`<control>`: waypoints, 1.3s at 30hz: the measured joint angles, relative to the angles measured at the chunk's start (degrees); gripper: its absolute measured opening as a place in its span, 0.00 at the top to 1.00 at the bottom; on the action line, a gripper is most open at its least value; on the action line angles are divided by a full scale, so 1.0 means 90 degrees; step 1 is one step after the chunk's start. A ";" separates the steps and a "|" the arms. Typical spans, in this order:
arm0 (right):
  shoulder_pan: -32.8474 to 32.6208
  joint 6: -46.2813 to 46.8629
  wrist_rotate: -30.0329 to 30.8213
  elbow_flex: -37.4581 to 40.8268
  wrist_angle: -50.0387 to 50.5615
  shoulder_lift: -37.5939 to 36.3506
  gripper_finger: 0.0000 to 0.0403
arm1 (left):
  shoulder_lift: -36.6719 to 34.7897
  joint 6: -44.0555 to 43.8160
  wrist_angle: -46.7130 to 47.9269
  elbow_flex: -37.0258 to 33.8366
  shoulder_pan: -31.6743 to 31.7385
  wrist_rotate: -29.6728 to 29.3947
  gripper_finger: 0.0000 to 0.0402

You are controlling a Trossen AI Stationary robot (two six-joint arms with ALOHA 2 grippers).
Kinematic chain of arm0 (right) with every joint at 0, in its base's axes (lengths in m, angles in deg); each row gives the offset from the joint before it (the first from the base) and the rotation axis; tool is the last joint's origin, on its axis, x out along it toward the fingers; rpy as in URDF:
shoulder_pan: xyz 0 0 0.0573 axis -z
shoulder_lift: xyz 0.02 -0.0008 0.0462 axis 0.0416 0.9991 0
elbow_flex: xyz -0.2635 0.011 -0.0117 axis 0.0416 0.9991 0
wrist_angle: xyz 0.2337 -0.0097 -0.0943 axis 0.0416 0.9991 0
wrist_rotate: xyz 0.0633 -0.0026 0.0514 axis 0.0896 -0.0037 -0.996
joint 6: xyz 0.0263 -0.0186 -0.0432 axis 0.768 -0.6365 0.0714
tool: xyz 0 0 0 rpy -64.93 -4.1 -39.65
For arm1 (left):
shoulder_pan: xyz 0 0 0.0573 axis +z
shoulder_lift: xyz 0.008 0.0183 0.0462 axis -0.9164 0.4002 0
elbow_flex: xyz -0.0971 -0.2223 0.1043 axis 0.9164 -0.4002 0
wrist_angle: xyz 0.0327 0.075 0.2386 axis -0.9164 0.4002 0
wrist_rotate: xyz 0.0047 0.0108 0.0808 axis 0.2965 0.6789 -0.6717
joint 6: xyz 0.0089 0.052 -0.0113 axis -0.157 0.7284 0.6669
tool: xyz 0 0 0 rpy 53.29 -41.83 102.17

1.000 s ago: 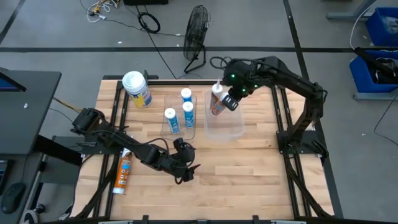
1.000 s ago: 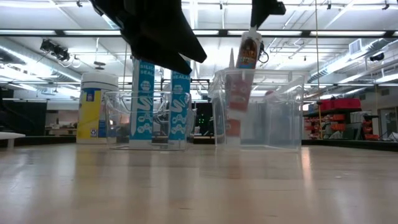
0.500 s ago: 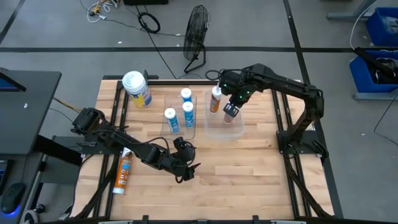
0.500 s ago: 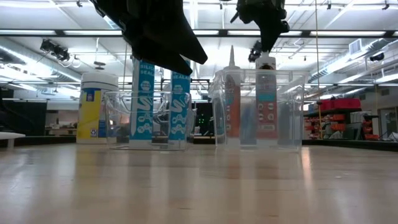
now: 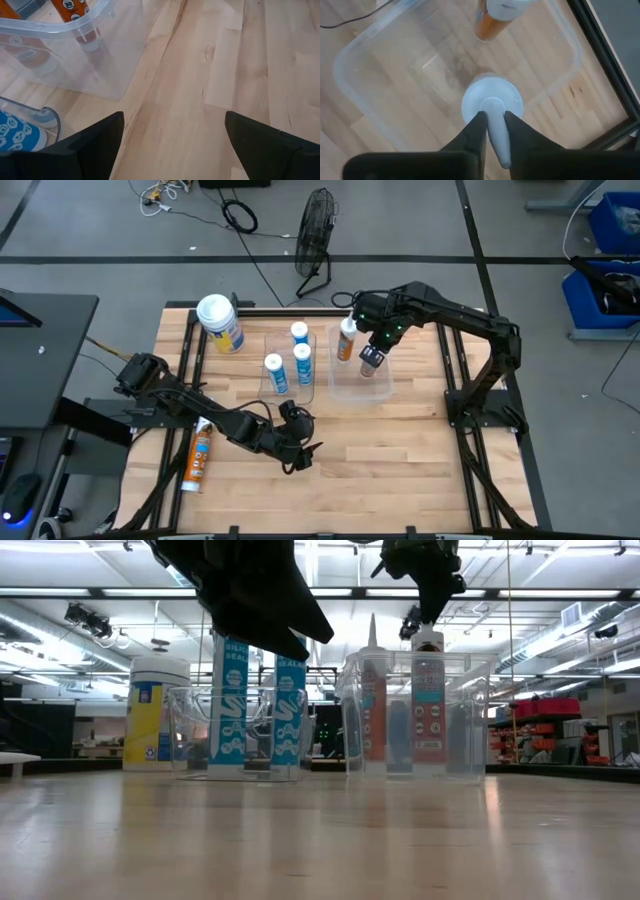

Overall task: Pick & place silicon tubes, Sealant and Lysol wipes
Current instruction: Put the right orange sealant into the right transparent bin, then put the orange sealant into the right transparent bin

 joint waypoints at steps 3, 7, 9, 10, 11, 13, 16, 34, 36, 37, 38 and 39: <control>0.0000 0.0024 0.0002 0.0010 0.0017 0.0000 0.82 | 0.0000 0.0000 0.0001 0.0000 0.0000 -0.0001 0.12; 0.0000 0.0048 -0.0048 0.0036 0.0049 0.0019 0.72 | 0.0000 -0.0002 0.0000 0.0000 0.0000 -0.0001 0.12; 0.0000 0.0048 -0.0075 0.0034 0.0046 0.0017 0.66 | 0.0000 -0.0007 0.0000 0.0000 0.0000 -0.0001 0.12; 0.0000 0.0048 -0.0108 0.0034 0.0042 0.0017 0.63 | 0.0000 -0.0012 0.0000 0.0000 0.0000 -0.0001 0.12; 0.0000 0.0048 -0.0180 0.0034 0.0034 0.0017 0.61 | 0.0000 -0.0014 0.0000 0.0000 0.0000 -0.0001 0.12; 0.0000 0.0048 -0.0335 0.0034 0.0034 0.0017 0.55 | 0.0000 -0.0012 0.0000 0.0000 0.0000 0.0000 0.12; 0.0000 0.0048 -0.0336 0.0034 0.0027 0.0017 0.48 | 0.0000 -0.0012 0.0000 0.0000 0.0000 -0.0001 0.12; 0.0249 0.0389 -0.1267 0.0019 0.0013 -0.0758 0.40 | 0.0000 -0.0010 0.0000 0.0000 0.0000 -0.0001 0.12; 0.0297 0.0394 -0.1503 0.0019 0.0012 -0.0921 0.40 | 0.0000 -0.0010 0.0000 0.0000 0.0000 -0.0001 0.12; 0.0312 0.0393 -0.1590 0.0019 0.0013 -0.1009 0.40 | 0.0002 -0.0008 0.0000 0.0000 0.0000 -0.0001 0.12; 0.0316 0.0395 -0.1651 0.0019 0.0012 -0.1092 0.40 | 0.0000 0.0002 0.0000 0.0000 0.0000 -0.0001 0.12; 0.0316 0.0394 -0.1701 0.0019 0.0012 -0.1180 0.40 | 0.0002 0.0005 0.0002 0.0000 0.0000 0.0000 0.12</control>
